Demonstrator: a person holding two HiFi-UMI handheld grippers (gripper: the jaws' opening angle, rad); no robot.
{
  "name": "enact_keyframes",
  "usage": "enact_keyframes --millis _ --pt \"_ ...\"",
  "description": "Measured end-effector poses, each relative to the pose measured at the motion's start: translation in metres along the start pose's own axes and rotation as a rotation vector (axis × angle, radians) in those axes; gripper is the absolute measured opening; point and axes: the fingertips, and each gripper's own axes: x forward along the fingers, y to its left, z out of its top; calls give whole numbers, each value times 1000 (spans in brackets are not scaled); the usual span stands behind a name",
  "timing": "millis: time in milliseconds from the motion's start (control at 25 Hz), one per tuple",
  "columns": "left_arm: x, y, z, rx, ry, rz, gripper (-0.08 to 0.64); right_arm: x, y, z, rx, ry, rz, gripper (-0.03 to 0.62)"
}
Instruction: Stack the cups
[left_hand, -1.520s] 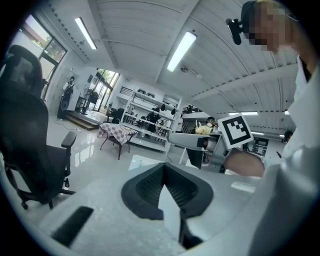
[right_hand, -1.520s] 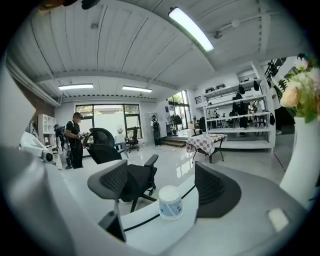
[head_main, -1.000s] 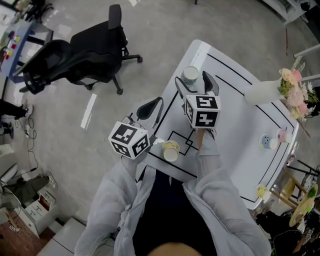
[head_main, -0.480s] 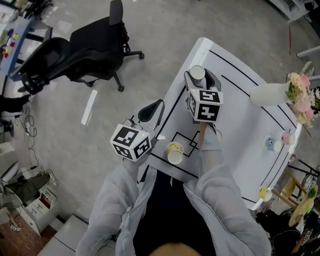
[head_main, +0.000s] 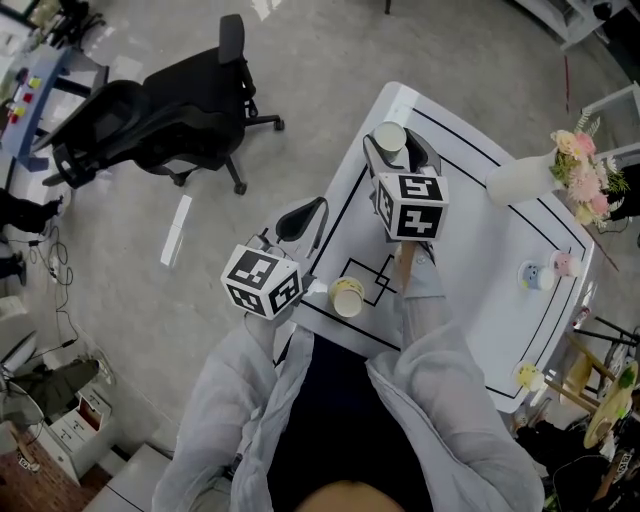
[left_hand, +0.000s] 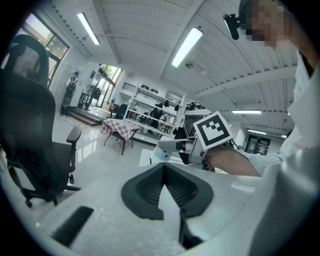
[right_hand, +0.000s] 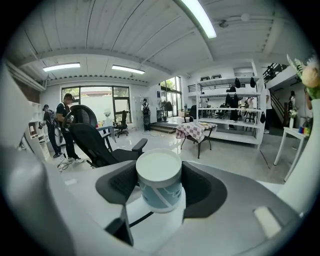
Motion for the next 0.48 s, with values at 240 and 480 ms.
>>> enact_keyframes --millis 240,480 --pt "-18 -25 16 43 -17 -27 -3 -48 7 19 -13 -17 -2 279" --pt "-22 -57 22 87 -27 -107 -3 -111 -5 35 -24 -71 -58 279"
